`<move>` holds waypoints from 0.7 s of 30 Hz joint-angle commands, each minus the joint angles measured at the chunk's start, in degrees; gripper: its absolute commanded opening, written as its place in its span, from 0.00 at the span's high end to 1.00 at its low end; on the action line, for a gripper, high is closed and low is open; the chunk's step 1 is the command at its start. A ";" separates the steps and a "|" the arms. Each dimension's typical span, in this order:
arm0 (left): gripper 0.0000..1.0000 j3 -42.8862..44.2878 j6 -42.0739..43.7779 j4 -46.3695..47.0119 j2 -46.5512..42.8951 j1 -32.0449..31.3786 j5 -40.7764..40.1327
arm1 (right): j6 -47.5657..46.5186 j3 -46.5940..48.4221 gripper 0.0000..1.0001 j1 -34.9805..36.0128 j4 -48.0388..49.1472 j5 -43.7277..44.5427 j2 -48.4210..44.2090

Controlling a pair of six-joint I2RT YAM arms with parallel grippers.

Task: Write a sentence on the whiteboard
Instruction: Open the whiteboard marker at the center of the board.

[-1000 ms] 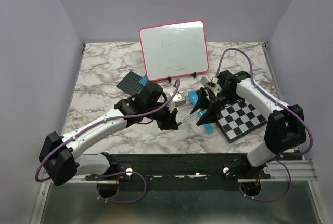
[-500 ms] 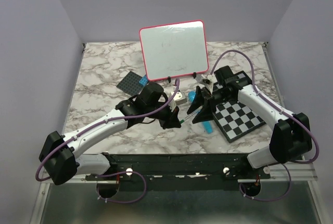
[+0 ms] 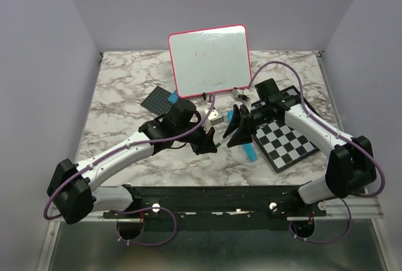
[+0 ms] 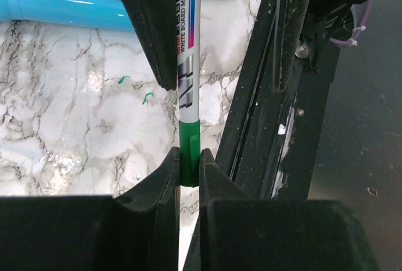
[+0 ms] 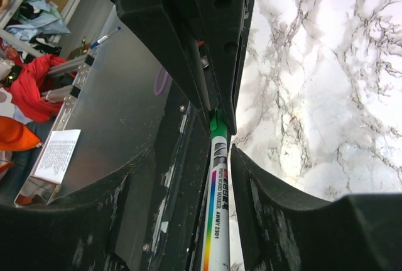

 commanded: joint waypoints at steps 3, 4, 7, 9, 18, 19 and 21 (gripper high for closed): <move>1.00 -0.70 0.34 1.16 -0.96 0.77 -0.89 | 1.98 -0.41 0.44 0.60 2.11 2.20 0.11; 1.00 -0.70 0.34 1.25 -1.04 0.69 -0.89 | 2.07 -0.41 0.44 0.78 2.12 2.29 0.19; 1.00 -0.70 0.25 1.07 -0.87 0.69 -0.71 | 2.51 -0.32 0.49 1.04 2.20 2.55 0.28; 1.00 -0.70 0.34 1.07 -0.87 0.77 -0.71 | 2.77 -0.23 0.51 1.13 2.38 2.90 0.37; 1.00 -0.52 0.87 0.37 -1.31 1.04 -0.80 | 2.86 0.03 0.55 1.57 2.20 3.96 0.98; 1.00 -0.52 0.96 0.28 -1.22 1.04 -0.80 | 2.86 0.03 0.56 1.74 2.20 3.96 0.98; 1.00 -0.44 1.13 0.02 -1.31 1.13 -0.98 | 2.95 0.20 0.59 1.83 2.03 4.13 1.07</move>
